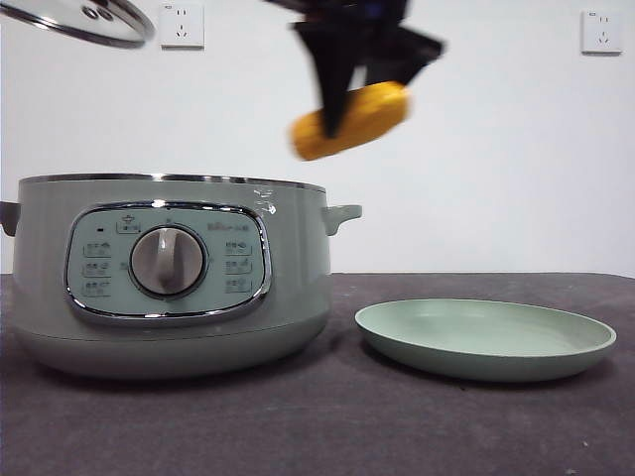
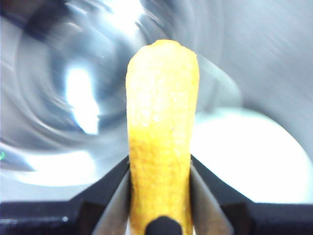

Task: Take the corn out from the steamer,put the corn on the plate,close the lid

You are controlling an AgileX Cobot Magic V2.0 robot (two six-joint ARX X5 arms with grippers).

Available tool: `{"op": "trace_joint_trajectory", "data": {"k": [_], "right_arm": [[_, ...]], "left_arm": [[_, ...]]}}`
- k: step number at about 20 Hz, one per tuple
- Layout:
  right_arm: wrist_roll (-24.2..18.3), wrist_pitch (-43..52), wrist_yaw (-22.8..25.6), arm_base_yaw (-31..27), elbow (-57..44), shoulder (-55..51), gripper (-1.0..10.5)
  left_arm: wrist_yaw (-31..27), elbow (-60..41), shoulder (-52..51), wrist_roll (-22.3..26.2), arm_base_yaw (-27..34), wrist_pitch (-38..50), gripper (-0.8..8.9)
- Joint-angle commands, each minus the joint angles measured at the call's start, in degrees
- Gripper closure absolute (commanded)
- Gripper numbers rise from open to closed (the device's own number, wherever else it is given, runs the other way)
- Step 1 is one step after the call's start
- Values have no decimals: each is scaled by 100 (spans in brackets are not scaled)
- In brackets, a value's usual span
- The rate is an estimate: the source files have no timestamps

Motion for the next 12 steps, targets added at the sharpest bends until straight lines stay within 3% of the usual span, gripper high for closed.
{"op": "trace_joint_trajectory", "data": {"k": [1, 6, 12], "right_arm": [[225, -597, 352, -254, -15, -44, 959], [505, -907, 608, -828, -750, -229, 959], [577, 745, 579, -1029, -2734, -863, 959]], "left_arm": [[59, 50, 35, 83, 2, 426, 822], [291, 50, 168, 63, 2, 721, 822], [531, 50, 168, 59, 2, 789, 822]]}}
